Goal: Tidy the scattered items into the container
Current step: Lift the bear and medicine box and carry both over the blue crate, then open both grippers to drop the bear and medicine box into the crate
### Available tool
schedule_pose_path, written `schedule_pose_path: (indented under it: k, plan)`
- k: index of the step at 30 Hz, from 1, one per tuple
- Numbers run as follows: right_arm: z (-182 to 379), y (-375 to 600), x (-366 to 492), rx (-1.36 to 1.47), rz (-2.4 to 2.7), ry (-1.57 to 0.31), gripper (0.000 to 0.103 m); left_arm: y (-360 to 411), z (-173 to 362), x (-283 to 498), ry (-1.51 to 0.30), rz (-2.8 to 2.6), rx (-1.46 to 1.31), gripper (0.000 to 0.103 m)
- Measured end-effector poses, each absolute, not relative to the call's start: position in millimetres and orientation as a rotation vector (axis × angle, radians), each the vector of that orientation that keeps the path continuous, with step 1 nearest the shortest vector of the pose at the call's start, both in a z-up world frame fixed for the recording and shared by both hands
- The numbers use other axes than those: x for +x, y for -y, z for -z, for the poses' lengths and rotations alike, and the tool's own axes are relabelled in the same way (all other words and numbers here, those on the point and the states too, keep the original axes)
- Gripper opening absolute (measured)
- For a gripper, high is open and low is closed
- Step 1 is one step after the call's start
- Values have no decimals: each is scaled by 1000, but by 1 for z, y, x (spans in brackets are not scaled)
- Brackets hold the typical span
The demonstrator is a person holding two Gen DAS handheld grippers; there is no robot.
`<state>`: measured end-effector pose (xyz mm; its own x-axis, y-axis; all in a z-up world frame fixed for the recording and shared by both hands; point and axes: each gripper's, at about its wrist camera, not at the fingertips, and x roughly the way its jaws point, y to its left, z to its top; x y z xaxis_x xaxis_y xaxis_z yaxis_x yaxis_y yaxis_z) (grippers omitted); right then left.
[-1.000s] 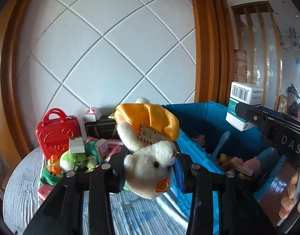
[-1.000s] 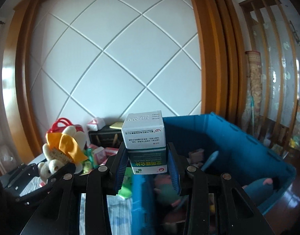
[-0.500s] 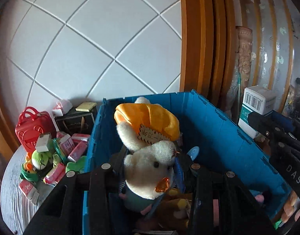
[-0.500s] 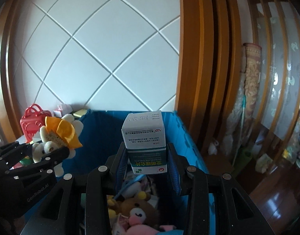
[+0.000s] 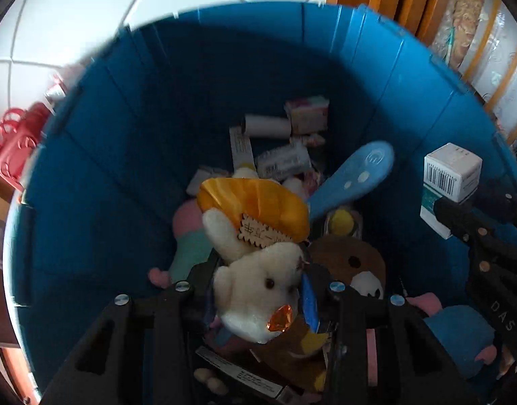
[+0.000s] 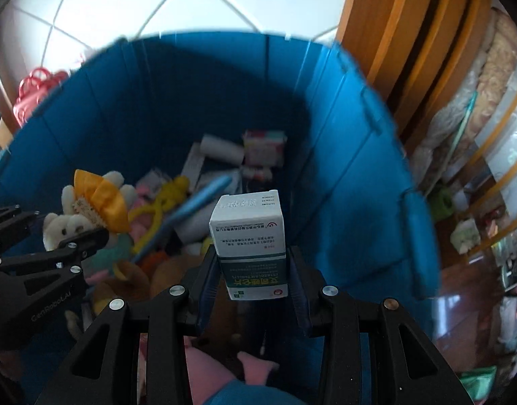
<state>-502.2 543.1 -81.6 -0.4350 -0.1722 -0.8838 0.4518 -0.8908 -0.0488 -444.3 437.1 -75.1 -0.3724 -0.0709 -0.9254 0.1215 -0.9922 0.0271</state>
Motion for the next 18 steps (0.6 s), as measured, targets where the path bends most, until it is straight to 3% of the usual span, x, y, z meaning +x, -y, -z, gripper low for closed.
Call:
schedule_pose_path:
  k: [7,18]
  plan:
    - [136,-540,-511,1597,2178,-539,38,-439,102,-452,-40,2406,1841,41]
    - [157,-518,-504,1659,2080,-724,38,-439,110,-457,-3,2362,1892,47]
